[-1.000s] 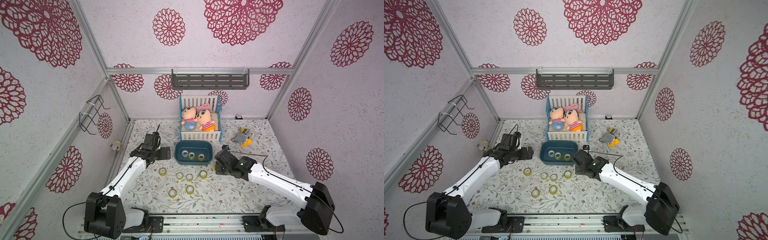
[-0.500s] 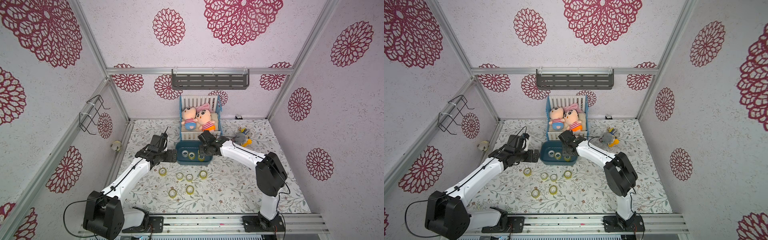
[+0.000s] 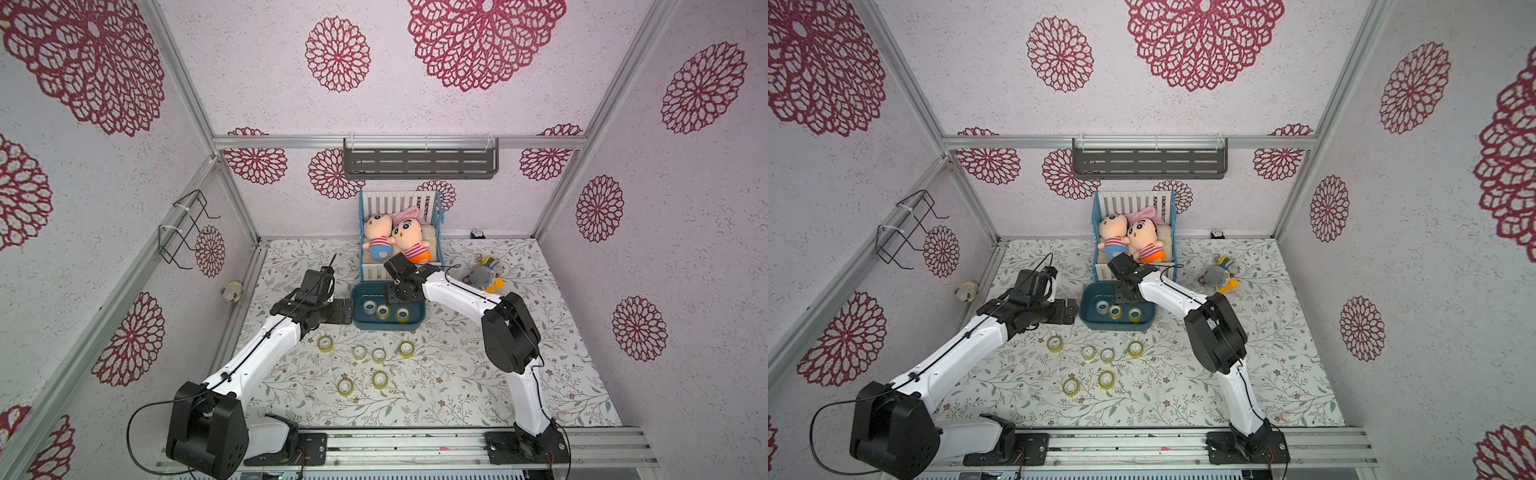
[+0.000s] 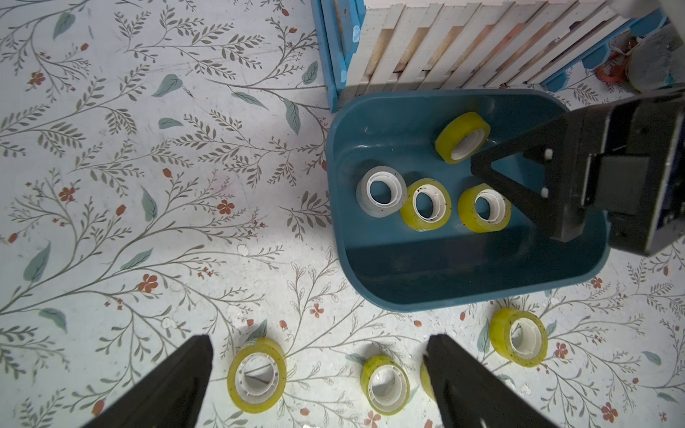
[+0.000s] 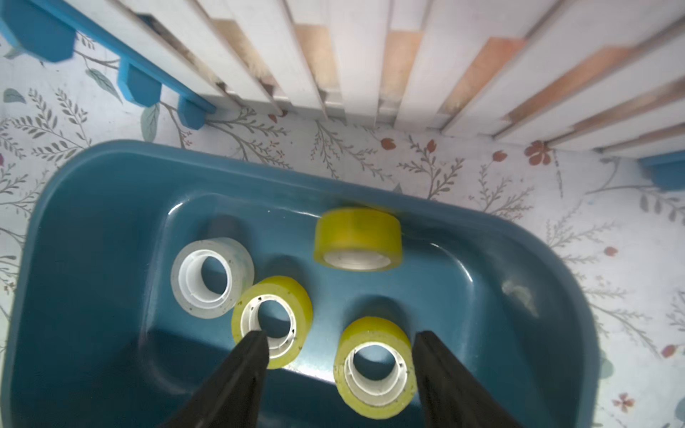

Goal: Put the transparent tape into the storage box
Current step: Place the tape in the storage box, then pick up the tape at the center of the board.

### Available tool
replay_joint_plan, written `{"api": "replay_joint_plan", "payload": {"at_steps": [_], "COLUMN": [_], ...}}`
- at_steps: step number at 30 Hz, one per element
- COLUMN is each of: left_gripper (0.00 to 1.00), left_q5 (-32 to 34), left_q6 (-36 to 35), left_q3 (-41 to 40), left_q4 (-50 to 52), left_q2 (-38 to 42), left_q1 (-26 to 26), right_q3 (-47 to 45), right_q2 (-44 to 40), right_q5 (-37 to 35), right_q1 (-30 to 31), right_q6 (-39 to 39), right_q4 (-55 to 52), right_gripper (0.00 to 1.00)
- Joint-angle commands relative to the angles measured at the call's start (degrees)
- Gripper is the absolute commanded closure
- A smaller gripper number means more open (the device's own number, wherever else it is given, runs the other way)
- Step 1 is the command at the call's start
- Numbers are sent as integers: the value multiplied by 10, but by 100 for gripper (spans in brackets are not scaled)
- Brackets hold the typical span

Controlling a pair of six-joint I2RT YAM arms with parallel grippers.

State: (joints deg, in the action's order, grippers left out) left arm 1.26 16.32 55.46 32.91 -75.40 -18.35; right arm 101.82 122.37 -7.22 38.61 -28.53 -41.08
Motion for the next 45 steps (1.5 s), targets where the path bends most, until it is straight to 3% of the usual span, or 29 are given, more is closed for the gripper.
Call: {"api": "replay_joint_plan", "payload": {"at_steps": [1,8,17,22,28,32,35,39,45], "left_gripper": [3,3,3,3,3,3,3,3,3], "left_q5": [5,-13,-25,-32,-27,-8,-1,88,87], "left_q6": [23,69,127,142,82,76,65,47,35], "left_q3": [25,83,5,-24,-14,-51,-47,-14,14], "left_q4": [18,118,134,124,121,62,55,71,59], "left_q2": [21,35,160,186,149,119,86,43,-2], "left_q1": [-3,-3,-3,-5,-4,-4,-4,7,38], "right_q3": [16,-59,-316,-420,-503,-552,-550,-552,-544], "right_q2": [-40,-146,-366,-450,-493,-513,-502,-480,-454], "right_q5": [-12,-8,55,94,72,72,57,36,36], "right_q1": [-7,-7,-5,12,55,81,106,130,163], "right_q6": [10,21,23,22,-17,-57,-88,-129,-153], "right_q4": [-14,5,127,147,135,169,174,175,180], "right_gripper": [31,31,34,37,41,41,40,39,35]}}
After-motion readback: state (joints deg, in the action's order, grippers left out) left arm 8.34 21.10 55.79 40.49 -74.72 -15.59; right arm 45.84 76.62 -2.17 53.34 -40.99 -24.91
